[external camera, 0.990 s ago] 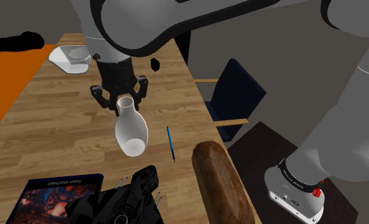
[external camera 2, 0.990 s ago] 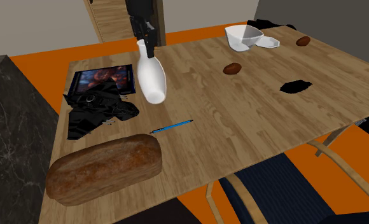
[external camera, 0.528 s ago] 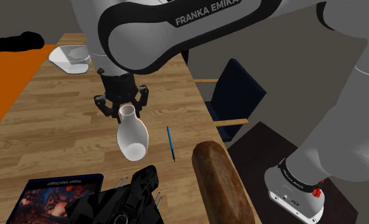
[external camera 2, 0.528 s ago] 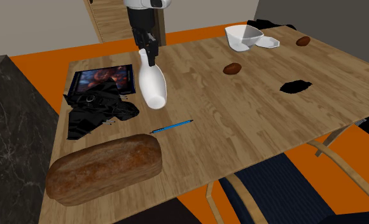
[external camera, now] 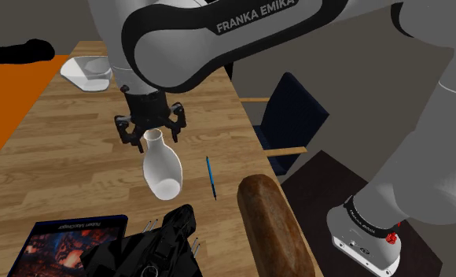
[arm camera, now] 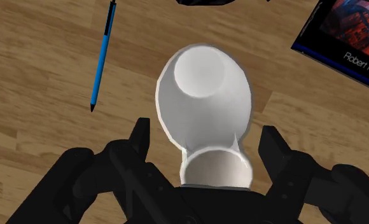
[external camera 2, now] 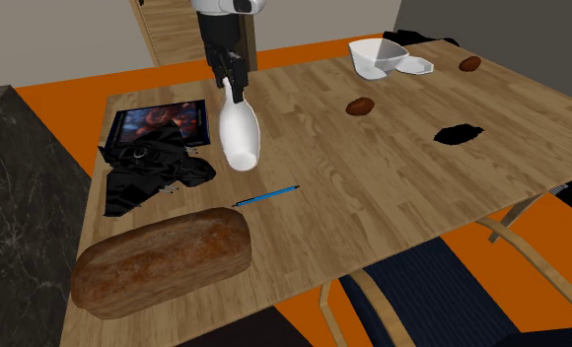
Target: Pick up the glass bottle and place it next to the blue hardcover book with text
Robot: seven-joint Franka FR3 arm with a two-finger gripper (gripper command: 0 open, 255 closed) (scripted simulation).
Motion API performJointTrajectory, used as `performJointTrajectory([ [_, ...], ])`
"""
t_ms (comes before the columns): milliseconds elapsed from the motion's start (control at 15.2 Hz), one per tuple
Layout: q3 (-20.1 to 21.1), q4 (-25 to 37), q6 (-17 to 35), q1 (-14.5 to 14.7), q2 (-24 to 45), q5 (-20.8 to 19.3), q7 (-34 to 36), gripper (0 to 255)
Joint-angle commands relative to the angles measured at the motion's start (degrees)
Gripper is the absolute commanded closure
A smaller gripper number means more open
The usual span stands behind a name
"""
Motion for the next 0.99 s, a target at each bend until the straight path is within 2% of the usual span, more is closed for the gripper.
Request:
performJointTrajectory([
  [0,0.0,0.0,0.0,0.0,0.0,0.0,0.0,0],
  [198,0.0,0.0,0.0,0.0,0.0,0.0,0.0,0],
  [462,0.35,5.81,-6.86,-0.04,-1.29,0.95,-0.66,0],
  [924,0.35,5.81,-6.86,-0.04,-1.29,0.95,-0.66,0],
])
